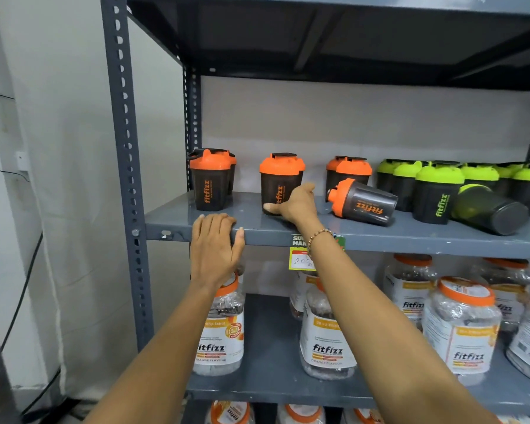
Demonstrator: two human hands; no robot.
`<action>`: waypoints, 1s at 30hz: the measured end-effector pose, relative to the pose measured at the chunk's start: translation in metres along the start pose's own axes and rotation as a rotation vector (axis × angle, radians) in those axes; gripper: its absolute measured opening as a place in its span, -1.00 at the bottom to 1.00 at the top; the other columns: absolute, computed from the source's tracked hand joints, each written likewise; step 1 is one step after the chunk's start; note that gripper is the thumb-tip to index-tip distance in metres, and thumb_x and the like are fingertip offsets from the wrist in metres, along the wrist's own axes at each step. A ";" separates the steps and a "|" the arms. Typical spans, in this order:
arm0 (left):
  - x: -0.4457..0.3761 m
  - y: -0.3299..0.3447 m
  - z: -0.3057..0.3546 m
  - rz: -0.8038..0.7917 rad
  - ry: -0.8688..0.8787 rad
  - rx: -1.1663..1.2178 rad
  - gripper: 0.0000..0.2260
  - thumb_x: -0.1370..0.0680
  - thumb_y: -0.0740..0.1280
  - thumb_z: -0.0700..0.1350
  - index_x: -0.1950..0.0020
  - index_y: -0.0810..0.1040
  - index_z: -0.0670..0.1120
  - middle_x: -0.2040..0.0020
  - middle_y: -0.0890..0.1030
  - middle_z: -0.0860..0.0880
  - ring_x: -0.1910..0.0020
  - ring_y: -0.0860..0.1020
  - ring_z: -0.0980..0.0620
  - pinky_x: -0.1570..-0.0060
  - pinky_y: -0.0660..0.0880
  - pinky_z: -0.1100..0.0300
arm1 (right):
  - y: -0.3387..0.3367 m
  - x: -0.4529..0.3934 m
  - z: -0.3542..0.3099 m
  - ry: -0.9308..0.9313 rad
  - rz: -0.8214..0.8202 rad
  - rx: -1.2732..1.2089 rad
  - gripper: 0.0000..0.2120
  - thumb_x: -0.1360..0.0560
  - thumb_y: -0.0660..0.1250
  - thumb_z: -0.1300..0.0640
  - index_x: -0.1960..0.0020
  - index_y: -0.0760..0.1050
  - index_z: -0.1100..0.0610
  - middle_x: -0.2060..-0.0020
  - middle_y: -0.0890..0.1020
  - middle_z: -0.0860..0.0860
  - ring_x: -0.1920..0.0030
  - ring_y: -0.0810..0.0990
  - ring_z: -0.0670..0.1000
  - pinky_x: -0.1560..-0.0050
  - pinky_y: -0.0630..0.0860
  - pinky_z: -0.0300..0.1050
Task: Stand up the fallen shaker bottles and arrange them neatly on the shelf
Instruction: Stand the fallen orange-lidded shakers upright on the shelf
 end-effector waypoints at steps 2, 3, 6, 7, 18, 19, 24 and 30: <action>0.003 0.000 0.011 0.024 -0.032 0.029 -0.77 -0.56 0.14 -0.03 -0.04 0.53 -0.09 0.00 0.58 -0.04 -0.06 0.50 -0.01 -0.37 0.19 0.06 | -0.028 0.002 0.004 -0.067 -0.003 0.047 -0.31 -0.30 0.57 0.14 -0.28 0.28 0.28 -0.23 0.49 0.19 -0.28 0.48 0.20 -0.27 0.46 0.10; 0.005 0.000 0.019 0.029 -0.037 0.030 -0.76 -0.57 0.12 -0.06 -0.06 0.54 -0.09 -0.02 0.58 -0.05 -0.09 0.51 -0.03 -0.40 0.16 0.04 | -0.045 0.001 0.006 -0.098 0.002 0.077 -0.41 -0.33 0.55 0.16 -0.23 0.36 0.28 -0.14 0.55 0.18 -0.22 0.53 0.18 -0.21 0.50 0.07; 0.010 0.003 0.046 0.017 -0.070 0.029 -0.70 -0.59 0.10 -0.05 -0.13 0.57 -0.10 -0.12 0.60 -0.06 -0.23 0.49 -0.07 -0.45 0.07 -0.03 | -0.100 -0.004 0.012 -0.168 0.076 0.192 -0.71 -0.38 0.49 0.24 -0.06 0.58 0.31 -0.05 0.67 0.19 -0.11 0.62 0.15 -0.16 0.52 -0.06; 0.010 0.005 0.054 0.007 -0.066 0.038 -0.69 -0.59 0.10 -0.05 -0.15 0.58 -0.10 -0.14 0.60 -0.06 -0.26 0.48 -0.08 -0.46 0.05 -0.03 | -0.117 -0.006 0.014 -0.182 0.109 0.216 -0.78 -0.38 0.46 0.27 -0.02 0.63 0.28 -0.04 0.69 0.19 -0.07 0.63 0.12 -0.12 0.50 -0.13; 0.007 0.043 0.164 -0.093 0.124 -0.024 -0.68 -0.56 0.10 -0.02 -0.10 0.59 -0.10 -0.06 0.64 -0.05 -0.11 0.57 -0.06 -0.38 0.11 -0.04 | -0.205 -0.038 0.052 -0.086 -0.216 0.671 -0.34 -0.36 0.53 0.05 -0.32 0.40 0.35 -0.31 0.52 0.22 -0.29 0.50 0.20 -0.32 0.43 0.08; 0.009 0.046 0.163 -0.086 0.126 -0.058 -0.68 -0.56 0.10 -0.02 -0.12 0.58 -0.10 -0.07 0.63 -0.05 -0.11 0.56 -0.06 -0.37 0.12 -0.05 | -0.204 -0.040 0.055 -0.077 -0.266 0.691 -0.30 -0.36 0.53 0.04 -0.35 0.36 0.35 -0.34 0.48 0.22 -0.31 0.48 0.22 -0.33 0.42 0.09; 0.011 0.052 0.151 -0.091 0.198 -0.143 -0.66 -0.58 0.08 0.01 -0.21 0.50 -0.09 -0.15 0.58 -0.08 -0.11 0.53 -0.09 -0.24 0.24 0.00 | -0.202 -0.049 0.068 -0.024 -0.456 0.638 -0.32 -0.41 0.48 0.02 -0.35 0.31 0.36 -0.36 0.43 0.28 -0.35 0.42 0.27 -0.34 0.38 0.09; 0.013 0.054 0.153 -0.054 0.197 -0.170 -0.68 -0.58 0.09 0.00 -0.17 0.51 -0.12 -0.13 0.57 -0.10 -0.09 0.53 -0.12 -0.21 0.25 0.00 | -0.203 -0.060 0.078 0.115 -0.522 0.148 -0.81 -0.34 0.51 0.20 0.14 0.51 0.18 0.11 0.59 0.12 0.14 0.57 0.08 0.00 0.52 -0.08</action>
Point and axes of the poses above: each hand's wrist, its own x-axis away from the middle knuckle, its own y-axis out of the palm, z = x × y, the point moved 1 cm from there along -x, towards the middle knuckle
